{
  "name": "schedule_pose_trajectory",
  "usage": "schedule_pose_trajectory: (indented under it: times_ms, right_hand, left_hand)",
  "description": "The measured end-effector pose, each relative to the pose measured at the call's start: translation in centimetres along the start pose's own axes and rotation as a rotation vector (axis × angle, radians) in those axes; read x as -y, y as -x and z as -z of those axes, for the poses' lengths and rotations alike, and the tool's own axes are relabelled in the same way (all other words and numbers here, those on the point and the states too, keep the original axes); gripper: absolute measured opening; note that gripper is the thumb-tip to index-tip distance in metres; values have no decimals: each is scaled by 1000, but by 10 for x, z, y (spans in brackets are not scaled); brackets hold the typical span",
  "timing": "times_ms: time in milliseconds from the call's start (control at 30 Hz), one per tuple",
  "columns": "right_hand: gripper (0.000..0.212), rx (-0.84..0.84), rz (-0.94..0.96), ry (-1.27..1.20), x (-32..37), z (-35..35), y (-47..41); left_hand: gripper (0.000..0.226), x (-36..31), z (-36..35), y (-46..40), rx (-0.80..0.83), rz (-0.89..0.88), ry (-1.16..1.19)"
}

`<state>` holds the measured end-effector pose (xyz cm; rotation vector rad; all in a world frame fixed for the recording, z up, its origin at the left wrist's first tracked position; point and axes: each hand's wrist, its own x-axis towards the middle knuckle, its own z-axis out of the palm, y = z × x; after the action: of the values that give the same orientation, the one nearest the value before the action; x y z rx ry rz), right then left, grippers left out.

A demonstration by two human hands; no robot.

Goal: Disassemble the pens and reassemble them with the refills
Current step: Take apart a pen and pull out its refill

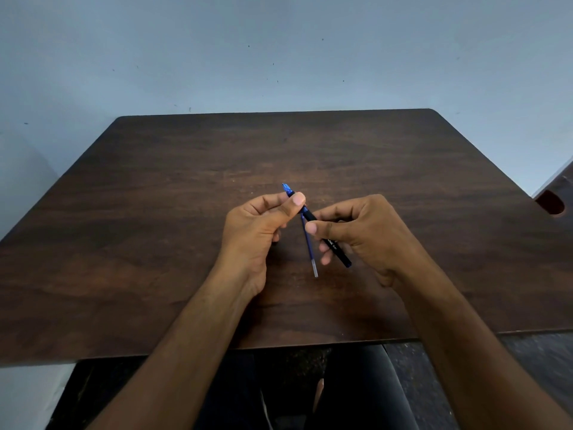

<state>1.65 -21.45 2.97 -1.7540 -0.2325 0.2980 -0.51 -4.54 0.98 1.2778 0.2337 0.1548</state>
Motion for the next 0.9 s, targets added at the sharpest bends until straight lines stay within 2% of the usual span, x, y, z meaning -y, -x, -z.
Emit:
schedule_pose_trajectory:
  times_ms: [100,267,400,533,900]
  right_hand:
    - [23,6,-9,6,-1,0,0]
    - [24,0,1,1,-4,3,-1]
    - [34,13,46,-35,-3,3,-1]
    - [24,-7,32,-94,-5,1,-4]
    - [18,5,-10,-96,-4,3,-2]
  left_hand:
    - [43,1,-1,-2,12,36,7]
    - [32,1,0,-4,22,68,-10]
    - [34,1,1,-5,-5,79,-14]
    - [34,1,1,-6,-38,65,5]
    - [34,-9,11,-16,-82,58,66]
